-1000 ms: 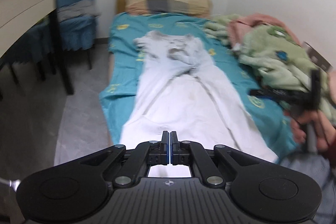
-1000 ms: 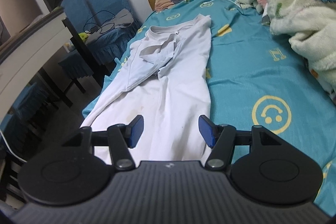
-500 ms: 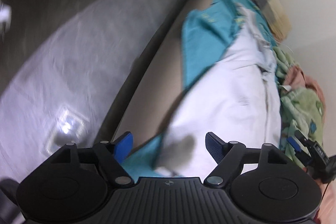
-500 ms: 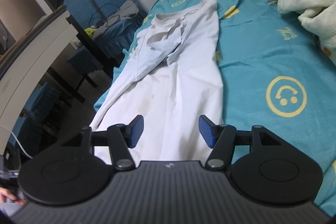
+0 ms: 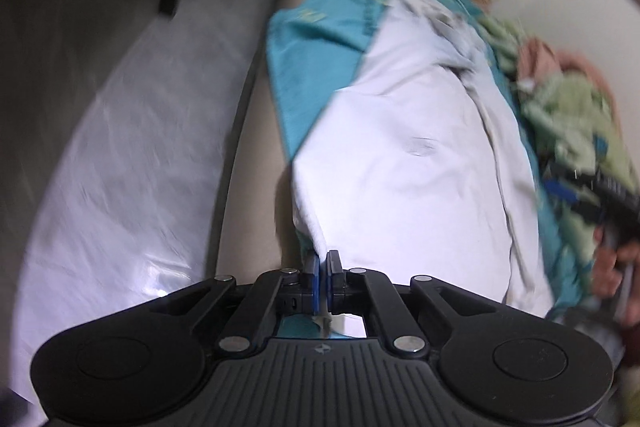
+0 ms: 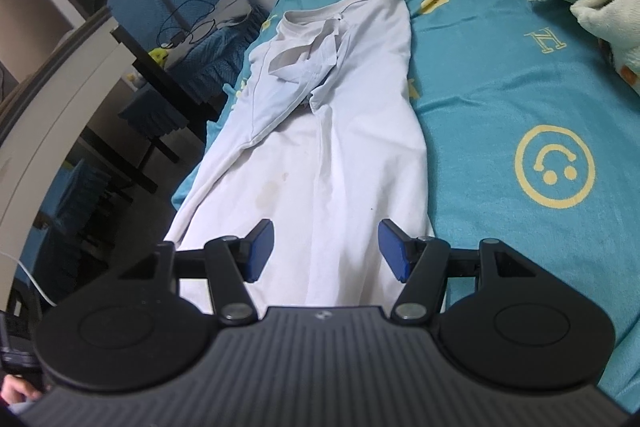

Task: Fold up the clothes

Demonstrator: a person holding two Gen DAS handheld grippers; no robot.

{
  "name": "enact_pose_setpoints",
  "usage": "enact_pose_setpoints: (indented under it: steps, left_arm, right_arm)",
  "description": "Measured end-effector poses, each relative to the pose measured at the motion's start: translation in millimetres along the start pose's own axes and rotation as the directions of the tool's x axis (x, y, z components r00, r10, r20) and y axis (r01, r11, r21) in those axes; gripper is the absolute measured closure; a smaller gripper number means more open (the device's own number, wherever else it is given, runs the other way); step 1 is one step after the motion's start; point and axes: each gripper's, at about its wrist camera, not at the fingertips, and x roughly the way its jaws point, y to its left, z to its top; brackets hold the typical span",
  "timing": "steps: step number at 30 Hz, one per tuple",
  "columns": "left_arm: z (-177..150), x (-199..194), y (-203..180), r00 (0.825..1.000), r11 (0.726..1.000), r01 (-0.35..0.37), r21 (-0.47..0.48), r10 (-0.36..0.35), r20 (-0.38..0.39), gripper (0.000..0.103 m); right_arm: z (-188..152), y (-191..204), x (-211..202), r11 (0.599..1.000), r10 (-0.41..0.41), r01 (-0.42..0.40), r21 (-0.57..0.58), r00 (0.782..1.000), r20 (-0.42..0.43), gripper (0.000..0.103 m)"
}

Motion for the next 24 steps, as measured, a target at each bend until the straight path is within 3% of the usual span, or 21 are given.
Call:
enact_pose_setpoints:
  steps: [2,5,9,14,17,19,20,24]
  left_arm:
    - [8.2,-13.2,-31.8,0.997,0.99,-0.075,0.119,0.074,0.013,0.1]
    - [19.1,-31.1,-80.9,0.988,0.951,-0.153,0.268,0.148,0.039,0.1]
    - [27.0,-46.0,-150.3,0.975,0.878,-0.221,0.424,0.203,0.087,0.101]
    - [16.5,-35.1,-252.6,0.988,0.784,-0.155,0.601,0.116,0.103,0.101]
    - [-1.0,1.2,-301.9,0.997,0.728,-0.074,0.682,0.068,0.035,0.101]
    - [-14.7,29.7,-319.5,0.997,0.699,-0.046,0.714,0.079,-0.014,0.101]
    - [-20.6,44.5,-326.1,0.995,0.69,-0.032,0.723,0.088,-0.04,0.1]
    - [-32.7,96.5,-320.1,0.979,0.716,-0.009,0.698,0.15,-0.141,0.1]
  right_arm:
    - [1.2,-2.5,-4.1,1.0,0.005,-0.005,0.011,1.0,0.01,0.042]
    - [3.5,-7.1,-11.0,0.999,0.013,-0.014,0.03,1.0,0.029,0.042]
    - [6.5,-13.3,-19.1,0.998,0.025,-0.028,0.057,0.998,0.052,0.042]
    - [13.3,-23.7,-31.9,0.994,0.046,-0.054,0.097,0.995,0.087,0.042]
    - [17.1,-33.1,-36.1,0.99,0.04,-0.052,0.129,0.995,0.097,0.042]
    - [19.0,-39.6,-37.7,0.986,0.045,-0.059,0.153,0.994,0.099,0.042]
    - [19.8,-41.3,-37.6,0.985,0.052,-0.067,0.16,0.994,0.098,0.042]
    - [22.3,-46.0,-36.6,0.981,0.078,-0.093,0.171,0.993,0.093,0.042]
